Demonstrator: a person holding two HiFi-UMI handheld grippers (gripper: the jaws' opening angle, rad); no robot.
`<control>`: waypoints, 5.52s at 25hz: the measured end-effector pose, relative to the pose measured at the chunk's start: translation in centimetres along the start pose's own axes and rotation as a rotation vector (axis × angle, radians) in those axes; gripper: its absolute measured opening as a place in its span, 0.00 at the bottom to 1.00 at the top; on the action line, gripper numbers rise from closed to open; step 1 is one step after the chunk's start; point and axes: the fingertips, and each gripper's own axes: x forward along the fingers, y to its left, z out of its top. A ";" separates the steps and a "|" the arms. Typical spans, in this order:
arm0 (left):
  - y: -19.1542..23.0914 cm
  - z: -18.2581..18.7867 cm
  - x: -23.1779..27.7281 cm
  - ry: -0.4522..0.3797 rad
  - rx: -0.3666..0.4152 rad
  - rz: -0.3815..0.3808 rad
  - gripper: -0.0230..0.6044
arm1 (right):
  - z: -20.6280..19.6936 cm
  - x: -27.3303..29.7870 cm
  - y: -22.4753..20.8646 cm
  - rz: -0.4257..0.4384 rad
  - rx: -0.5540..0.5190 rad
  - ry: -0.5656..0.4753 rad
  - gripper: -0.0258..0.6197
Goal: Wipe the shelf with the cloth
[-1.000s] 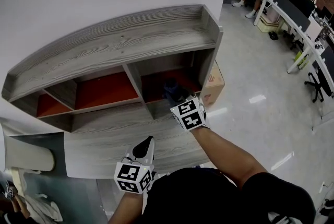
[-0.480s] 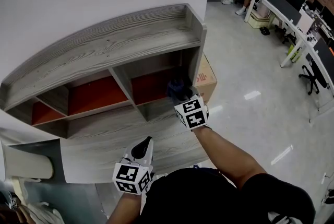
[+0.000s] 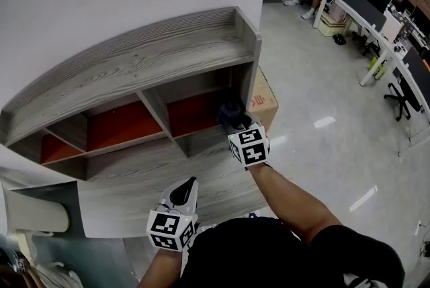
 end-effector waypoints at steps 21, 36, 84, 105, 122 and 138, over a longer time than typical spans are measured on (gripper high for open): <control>0.4 0.0 -0.9 -0.023 -0.006 0.026 0.05 | 3.2 -1.3 -1.1 0.157 0.735 -0.163 0.24; 0.4 0.2 -1.2 -0.038 -0.001 0.015 0.05 | 12.3 -4.2 -0.7 0.252 0.777 -0.335 0.24; 3.5 0.0 -3.9 -0.071 -0.042 0.095 0.05 | 20.6 -3.7 8.4 0.223 0.144 -0.388 0.24; 6.2 -0.5 -5.7 -0.085 -0.067 0.135 0.05 | 22.1 -1.8 15.3 0.216 -0.124 -0.388 0.24; 6.5 -0.3 -5.4 -0.079 -0.054 0.103 0.05 | 21.7 -1.7 15.2 0.261 -0.067 -0.381 0.24; 5.2 -0.1 -5.2 -0.074 -0.025 -0.001 0.05 | 11.7 -8.2 14.3 0.413 0.243 -0.329 0.25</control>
